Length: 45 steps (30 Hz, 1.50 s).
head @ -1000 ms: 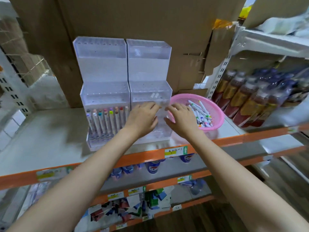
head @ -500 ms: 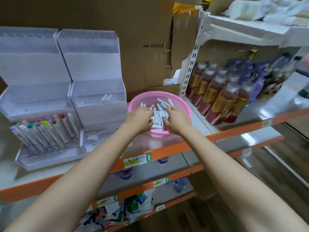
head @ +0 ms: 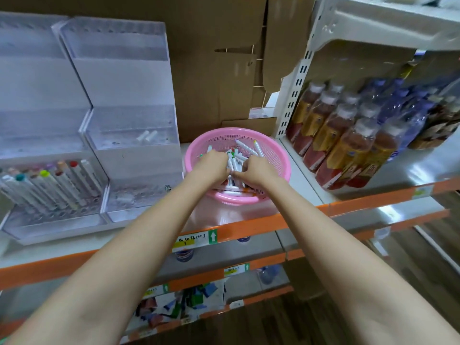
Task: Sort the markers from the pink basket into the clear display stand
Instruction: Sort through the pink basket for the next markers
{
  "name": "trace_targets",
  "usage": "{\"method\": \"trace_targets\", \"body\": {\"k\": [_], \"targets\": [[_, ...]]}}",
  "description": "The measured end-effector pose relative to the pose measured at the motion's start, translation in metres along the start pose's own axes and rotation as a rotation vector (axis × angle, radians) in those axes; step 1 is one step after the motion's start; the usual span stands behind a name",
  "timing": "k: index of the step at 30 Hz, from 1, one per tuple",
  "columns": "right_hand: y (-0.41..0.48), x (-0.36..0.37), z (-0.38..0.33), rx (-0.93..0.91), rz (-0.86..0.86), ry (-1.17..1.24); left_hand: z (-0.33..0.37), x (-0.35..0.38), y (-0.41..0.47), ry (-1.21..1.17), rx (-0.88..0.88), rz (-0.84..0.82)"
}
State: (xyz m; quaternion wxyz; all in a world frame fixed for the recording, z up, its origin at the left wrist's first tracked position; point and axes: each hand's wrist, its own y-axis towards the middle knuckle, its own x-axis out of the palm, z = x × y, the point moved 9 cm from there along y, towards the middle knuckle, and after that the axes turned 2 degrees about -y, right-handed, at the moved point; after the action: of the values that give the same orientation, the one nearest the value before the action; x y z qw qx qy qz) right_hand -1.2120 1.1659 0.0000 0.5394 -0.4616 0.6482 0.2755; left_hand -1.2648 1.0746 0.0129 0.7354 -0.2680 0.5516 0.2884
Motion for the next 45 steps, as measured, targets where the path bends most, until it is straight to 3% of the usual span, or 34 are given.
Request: {"method": "trace_targets", "body": {"k": [7, 14, 18, 22, 31, 38, 45], "targets": [[0.002, -0.005, 0.012, 0.059, 0.067, 0.211, 0.002, 0.000, 0.005, -0.048, -0.069, 0.041], [0.000, -0.017, 0.014, 0.035, 0.171, 0.363, -0.010, -0.003, 0.004, -0.416, -0.158, 0.093], [-0.004, -0.025, 0.006, -0.047, 0.225, 0.437, -0.014, -0.008, 0.001, -0.593, -0.156, 0.143], [-0.015, -0.037, 0.001, -0.115, 0.310, 0.493, -0.010, -0.015, -0.003, -0.660, -0.045, 0.192], [-0.043, -0.067, -0.027, -0.303, 0.449, 0.551, 0.002, -0.070, -0.036, -0.667, 0.181, 0.432], [-0.071, -0.088, -0.058, -0.385, 0.572, 0.624, -0.014, -0.101, -0.076, -0.631, 0.226, 0.543], [-0.079, -0.080, -0.116, -0.434, 0.519, 0.684, -0.064, -0.119, -0.128, -0.628, 0.204, 0.604]]}}
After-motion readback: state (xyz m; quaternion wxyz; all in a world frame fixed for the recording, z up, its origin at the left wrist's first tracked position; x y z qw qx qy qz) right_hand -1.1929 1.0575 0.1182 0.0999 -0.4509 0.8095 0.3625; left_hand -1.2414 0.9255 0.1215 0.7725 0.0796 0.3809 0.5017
